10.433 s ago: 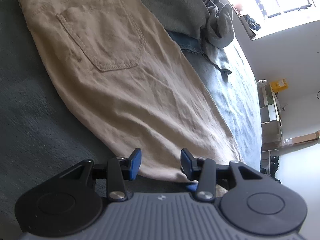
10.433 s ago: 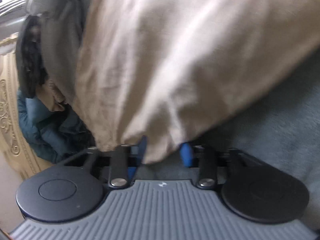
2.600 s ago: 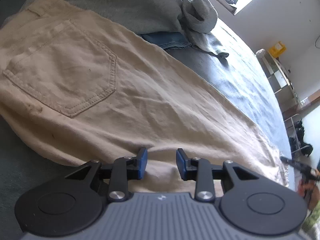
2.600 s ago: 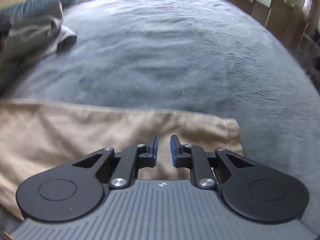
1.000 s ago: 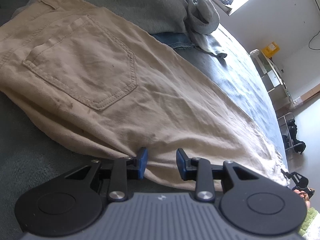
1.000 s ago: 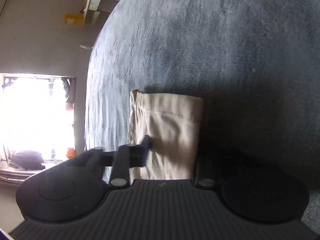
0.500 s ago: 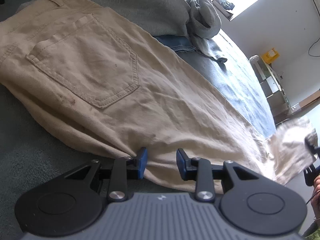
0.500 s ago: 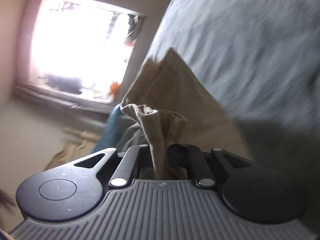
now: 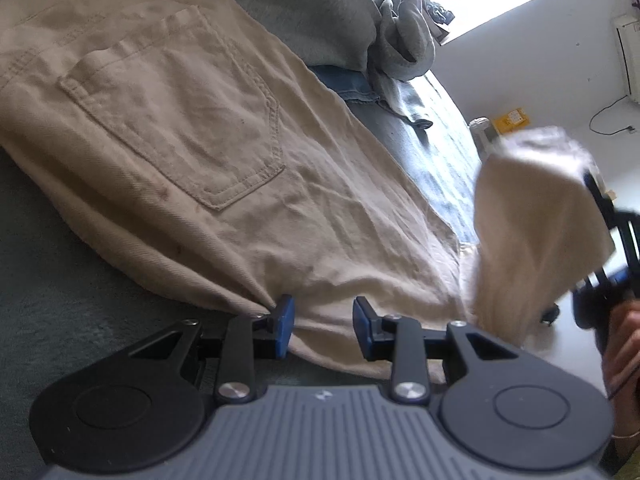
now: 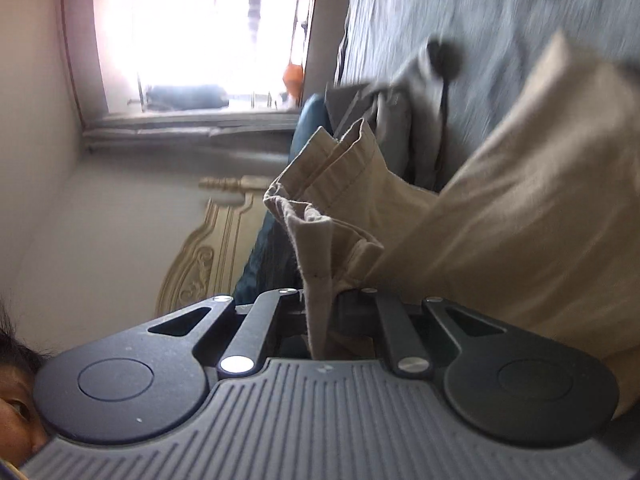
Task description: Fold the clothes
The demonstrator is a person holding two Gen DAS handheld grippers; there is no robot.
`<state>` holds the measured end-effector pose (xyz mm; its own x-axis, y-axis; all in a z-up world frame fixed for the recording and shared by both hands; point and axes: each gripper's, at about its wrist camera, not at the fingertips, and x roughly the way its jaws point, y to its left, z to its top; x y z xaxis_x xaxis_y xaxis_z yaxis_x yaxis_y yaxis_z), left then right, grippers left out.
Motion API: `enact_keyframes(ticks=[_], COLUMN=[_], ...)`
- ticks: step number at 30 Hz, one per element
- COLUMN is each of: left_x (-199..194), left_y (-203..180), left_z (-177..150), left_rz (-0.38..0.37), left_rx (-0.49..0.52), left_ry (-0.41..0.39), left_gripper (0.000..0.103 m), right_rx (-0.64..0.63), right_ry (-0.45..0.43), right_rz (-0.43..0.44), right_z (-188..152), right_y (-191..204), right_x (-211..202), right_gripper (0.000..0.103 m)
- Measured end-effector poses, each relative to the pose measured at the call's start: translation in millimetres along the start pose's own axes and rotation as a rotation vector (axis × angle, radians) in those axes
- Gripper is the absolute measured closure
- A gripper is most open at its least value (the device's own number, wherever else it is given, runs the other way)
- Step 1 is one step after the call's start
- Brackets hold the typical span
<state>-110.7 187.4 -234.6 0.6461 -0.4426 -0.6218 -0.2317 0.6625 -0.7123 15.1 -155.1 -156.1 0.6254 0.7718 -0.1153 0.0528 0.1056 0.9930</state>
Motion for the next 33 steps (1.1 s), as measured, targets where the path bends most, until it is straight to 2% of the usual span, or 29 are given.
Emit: enact_keyframes(ticks=[5,10,14,18,22,25,28,33], left_x=[-32.1,-76.1,-107.0,-128.5,-143.4,-155.9,-164.2,-169.0], left_y=[12.1,41.5,73.0,105.6,132.6,149.6,162.8,178.1], left_z=[6.8,24.1,40.5,55.5,68.3,76.8,83.0,91.3], left_rz=[-0.015,-0.003,0.018,0.043,0.056,0.053,0.047,0.012], left_rx=[0.019,-0.01,-0.049,-0.095,-0.136,-0.171,-0.201,-0.236], left_ry=[-0.01,-0.085,-0.148,-0.184,-0.21,-0.23,-0.249,-0.257], left_gripper=[0.061,0.059,0.059,0.059,0.059,0.06,0.06,0.059], right_rx=[-0.005,-0.01,-0.085,-0.295,-0.583,-0.821,-1.005,-1.22], right_ry=[0.066,0.134,0.185,0.269,0.36,0.409,0.443,0.479], right_rz=[0.014,-0.016,-0.06,-0.158,-0.302,-0.441,-0.551,-0.648], right_z=[-42.5,-73.6,-104.2,-146.4,-192.5,-229.7,-259.5,-291.4], right_y=[10.9,14.3,23.2,33.7,41.4,37.1,30.7,20.7], right_x=[49.1,96.1,130.6,170.7,212.2,240.1,254.1,267.5], right_gripper=[0.097,0.096,0.096,0.097,0.097,0.096,0.096,0.091])
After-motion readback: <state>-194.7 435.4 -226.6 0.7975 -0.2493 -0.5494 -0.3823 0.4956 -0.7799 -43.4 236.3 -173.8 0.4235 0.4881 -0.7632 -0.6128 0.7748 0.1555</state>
